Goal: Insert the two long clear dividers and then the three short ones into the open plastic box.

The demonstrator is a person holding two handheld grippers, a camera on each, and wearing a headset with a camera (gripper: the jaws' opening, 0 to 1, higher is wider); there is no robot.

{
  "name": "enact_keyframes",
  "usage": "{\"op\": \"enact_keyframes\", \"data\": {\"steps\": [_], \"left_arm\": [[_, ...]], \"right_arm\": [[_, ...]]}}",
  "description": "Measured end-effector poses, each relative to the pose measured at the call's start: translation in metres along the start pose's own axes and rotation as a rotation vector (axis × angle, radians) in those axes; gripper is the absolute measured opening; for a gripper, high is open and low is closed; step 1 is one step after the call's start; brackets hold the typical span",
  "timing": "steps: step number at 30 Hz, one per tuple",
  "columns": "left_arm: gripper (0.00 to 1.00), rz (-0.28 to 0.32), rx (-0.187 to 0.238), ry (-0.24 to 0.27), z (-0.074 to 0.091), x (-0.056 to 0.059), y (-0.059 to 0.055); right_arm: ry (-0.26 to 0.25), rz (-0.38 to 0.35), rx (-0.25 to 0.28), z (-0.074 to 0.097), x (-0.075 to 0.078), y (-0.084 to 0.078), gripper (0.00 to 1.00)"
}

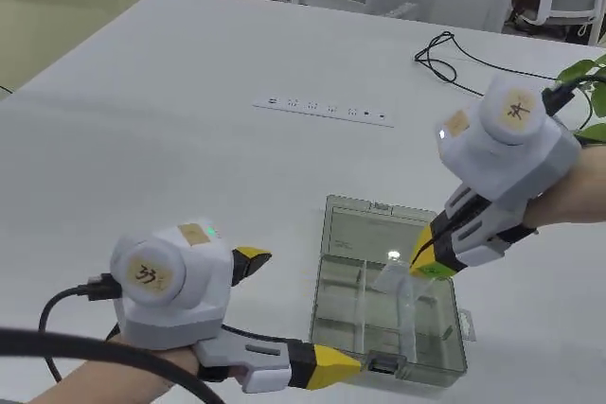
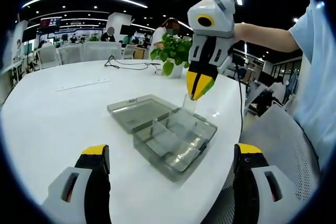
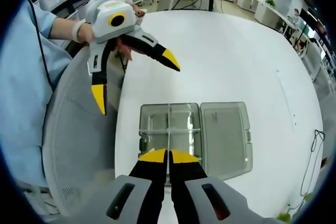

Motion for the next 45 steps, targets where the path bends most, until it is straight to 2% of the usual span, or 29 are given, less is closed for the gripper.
{"op": "enact_keyframes", "data": {"steps": [13,21,24,32,40,45], "left_arm": [[1.00,0.006,0.003,0.003,0.001,-0.001,-0.003],[0.99,0.012,-0.006,-0.005,0.000,-0.001,-0.005],[0.99,0.012,-0.003,-0.007,0.000,-0.001,-0.005],[0.98,0.010,-0.003,-0.011,-0.001,0.000,-0.004],[0.97,0.014,-0.005,-0.017,-0.001,0.000,-0.004],[0.96,0.017,-0.008,-0.016,-0.001,0.000,-0.005]], "right_arm": [[0.010,-0.013,-0.007,-0.008,0.002,-0.003,0.03],[0.000,-0.001,-0.009,-0.012,-0.001,0.001,0.03],[-0.004,0.016,-0.024,-0.012,-0.002,0.000,0.03],[-0.012,0.039,-0.005,-0.015,-0.001,0.001,0.02],[-0.014,0.029,0.002,-0.017,0.000,0.000,0.03],[-0.018,0.040,-0.009,-0.025,-0.001,-0.001,0.03]]}}
Point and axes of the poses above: the centre of the closed fingertips' face, and the gripper's own axes: z roughly backward along the fingers, x roughly to its right, y roughly out of its top, the point moved 5 cm from there along z, roughly backward along the fingers, and after that the axes turned 5 degrees about -x, right-handed, at the moved point
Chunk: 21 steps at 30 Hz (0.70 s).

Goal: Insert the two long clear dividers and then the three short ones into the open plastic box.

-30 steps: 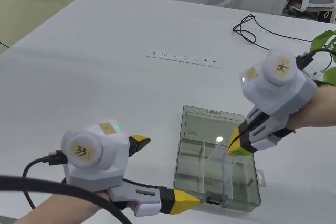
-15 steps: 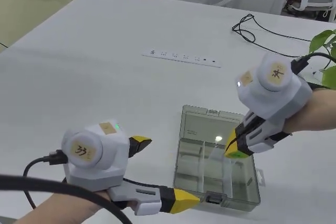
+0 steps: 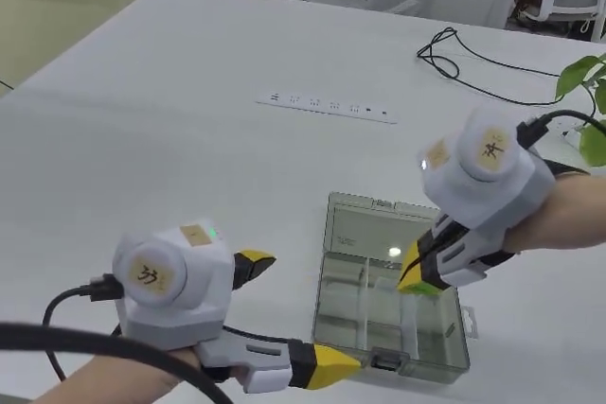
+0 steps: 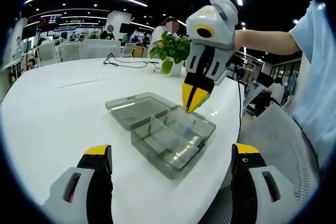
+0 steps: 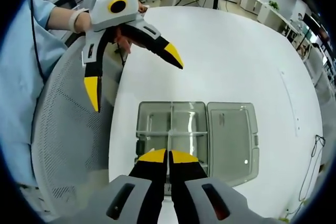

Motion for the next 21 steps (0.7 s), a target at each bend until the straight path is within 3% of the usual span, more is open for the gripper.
{"op": "enact_keyframes", "data": {"steps": [21], "left_arm": [[0.95,-0.010,-0.009,-0.005,0.000,-0.001,0.000]], "right_arm": [[-0.025,-0.007,-0.099,-0.035,0.003,-0.007,0.03]]}}
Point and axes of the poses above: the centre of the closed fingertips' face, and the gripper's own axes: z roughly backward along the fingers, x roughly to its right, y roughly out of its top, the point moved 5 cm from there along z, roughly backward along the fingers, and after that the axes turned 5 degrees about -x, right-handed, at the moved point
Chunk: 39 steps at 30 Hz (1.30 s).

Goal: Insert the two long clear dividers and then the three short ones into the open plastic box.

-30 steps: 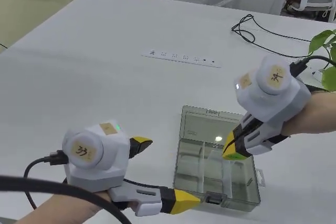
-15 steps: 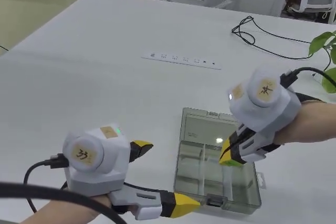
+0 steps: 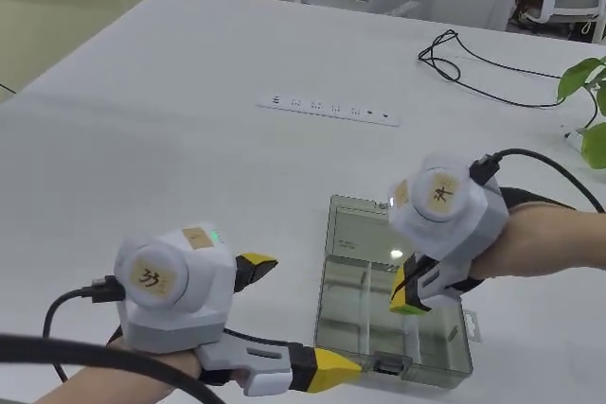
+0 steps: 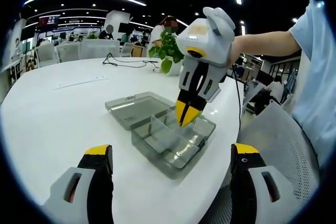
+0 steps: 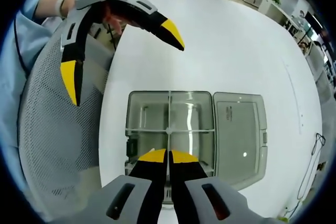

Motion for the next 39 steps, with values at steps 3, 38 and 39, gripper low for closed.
{"op": "enact_keyframes", "data": {"steps": [3,38,39], "left_arm": [[0.95,0.001,0.000,-0.001,0.0000,0.0005,-0.0006],[0.95,-0.024,-0.001,-0.018,-0.0035,0.0048,0.0073],[0.95,-0.024,-0.001,-0.018,-0.0034,0.0048,0.0071]], "right_arm": [[0.000,0.006,-0.005,-0.0028,-0.0001,-0.0003,0.03],[0.007,0.020,0.052,-0.0051,-0.0035,-0.0047,0.07],[0.026,0.004,0.074,-0.0051,-0.0060,-0.0036,0.11]]}}
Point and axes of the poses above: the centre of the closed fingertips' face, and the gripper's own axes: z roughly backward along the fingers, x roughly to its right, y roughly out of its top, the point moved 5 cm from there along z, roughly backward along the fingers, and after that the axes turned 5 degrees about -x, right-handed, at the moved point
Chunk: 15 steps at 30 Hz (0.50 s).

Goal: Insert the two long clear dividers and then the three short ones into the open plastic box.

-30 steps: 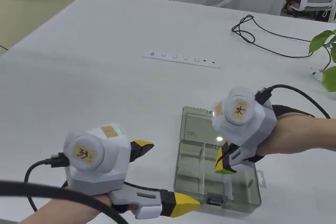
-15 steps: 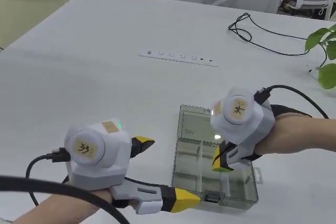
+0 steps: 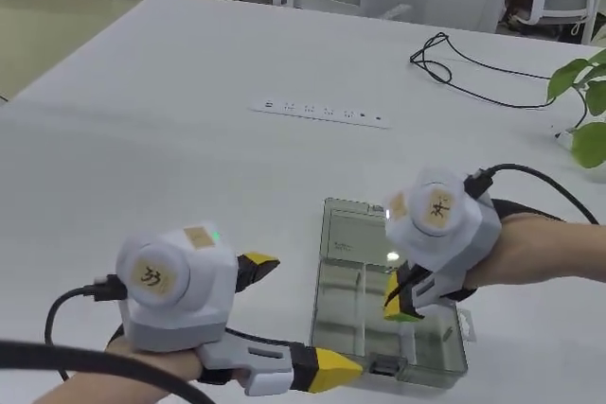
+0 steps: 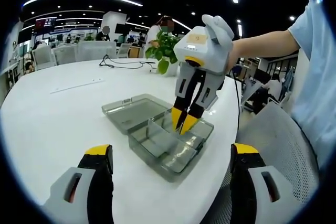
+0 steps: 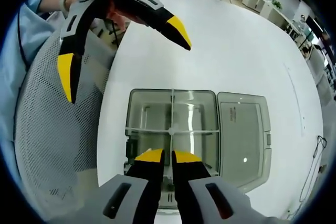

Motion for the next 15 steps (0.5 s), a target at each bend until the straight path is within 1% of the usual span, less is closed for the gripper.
{"op": "enact_keyframes", "data": {"steps": [1,2,3,4,5,6,7,9,10,11,12,14,15], "left_arm": [[0.95,0.000,-0.002,0.001,0.000,0.000,0.000],[0.95,-0.001,-0.003,0.001,0.000,0.000,-0.001],[0.95,0.000,-0.003,0.000,0.000,0.000,-0.001],[0.95,0.000,-0.003,0.000,0.001,0.000,-0.001],[0.95,0.000,-0.004,0.000,0.001,0.000,-0.001],[0.95,-0.002,-0.006,-0.001,0.001,0.000,-0.001],[0.95,-0.003,-0.008,-0.002,0.001,0.000,-0.001],[0.95,-0.004,-0.007,-0.002,0.001,0.000,-0.001],[0.95,-0.004,-0.007,-0.002,0.001,0.000,-0.001],[0.95,-0.005,-0.008,-0.002,0.001,0.000,-0.001],[0.95,-0.006,-0.007,-0.002,0.001,0.000,0.000],[0.95,-0.004,-0.004,-0.002,0.001,0.000,0.001],[0.95,-0.005,-0.005,-0.001,0.001,-0.001,0.001]], "right_arm": [[-0.011,0.001,0.012,0.002,0.001,-0.001,0.14],[-0.016,0.024,0.023,0.002,0.000,-0.001,0.18],[-0.047,0.051,0.027,0.003,0.002,-0.003,0.22],[-0.055,0.057,0.031,0.004,0.002,-0.004,0.26],[-0.052,0.061,0.038,0.005,0.001,-0.006,0.29],[-0.047,0.050,0.052,0.006,0.000,-0.007,0.30],[-0.045,0.032,0.077,0.008,0.000,-0.007,0.31],[-0.034,0.036,0.102,0.011,-0.003,-0.009,0.32],[-0.043,0.038,0.117,0.012,-0.003,-0.010,0.33],[-0.064,0.033,0.133,0.014,-0.001,-0.010,0.35],[-0.069,0.032,0.152,0.016,-0.002,-0.011,0.38],[-0.062,0.006,0.204,0.020,-0.005,-0.011,0.46],[-0.067,-0.001,0.218,0.022,-0.005,-0.012,0.49]]}}
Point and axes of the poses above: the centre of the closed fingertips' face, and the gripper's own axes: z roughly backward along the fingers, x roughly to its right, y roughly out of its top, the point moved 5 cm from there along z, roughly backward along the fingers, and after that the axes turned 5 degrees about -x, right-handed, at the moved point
